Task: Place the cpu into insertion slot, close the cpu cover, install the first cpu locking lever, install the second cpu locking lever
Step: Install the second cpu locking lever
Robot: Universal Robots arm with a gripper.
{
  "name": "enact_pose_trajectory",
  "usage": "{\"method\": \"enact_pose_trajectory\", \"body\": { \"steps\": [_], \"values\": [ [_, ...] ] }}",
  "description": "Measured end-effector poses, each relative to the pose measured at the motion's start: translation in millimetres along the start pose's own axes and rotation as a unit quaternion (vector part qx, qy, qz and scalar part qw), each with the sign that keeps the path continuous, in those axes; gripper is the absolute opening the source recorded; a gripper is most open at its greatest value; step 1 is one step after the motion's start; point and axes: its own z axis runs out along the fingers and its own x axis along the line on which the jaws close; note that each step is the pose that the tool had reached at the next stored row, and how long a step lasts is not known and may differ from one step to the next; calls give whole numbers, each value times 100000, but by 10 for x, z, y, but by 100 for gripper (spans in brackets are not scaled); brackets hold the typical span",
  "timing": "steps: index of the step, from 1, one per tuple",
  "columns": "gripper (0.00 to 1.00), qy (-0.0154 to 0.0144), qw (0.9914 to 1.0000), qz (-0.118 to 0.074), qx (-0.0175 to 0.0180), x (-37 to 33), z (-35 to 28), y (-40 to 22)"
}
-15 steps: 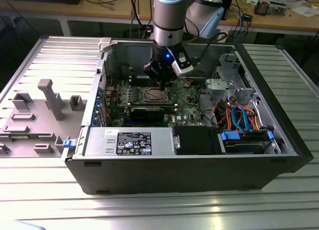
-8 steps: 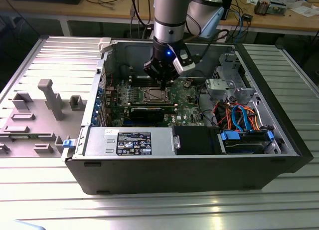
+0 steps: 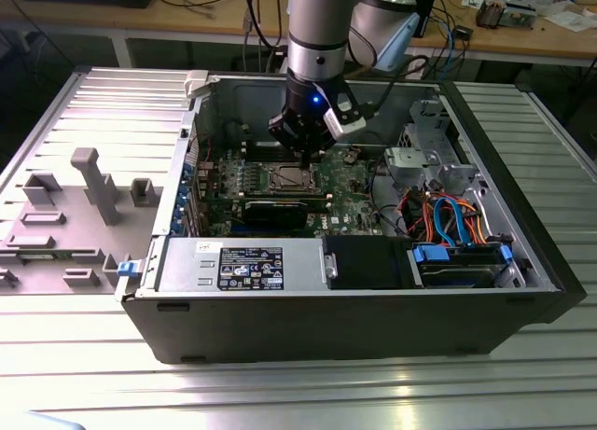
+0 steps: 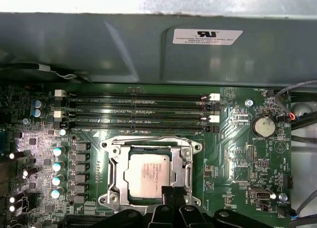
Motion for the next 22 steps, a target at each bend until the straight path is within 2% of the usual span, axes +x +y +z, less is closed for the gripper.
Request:
{"method": "enact_pose_trajectory", "body": {
  "steps": [3,17,22],
  "values": [
    [11,0,100000,3,0,1,0,-21],
    [11,1,100000,9,3,2,-2,-45],
    [11,-3,100000,4,0,1,-62,-45]
  ]
}}
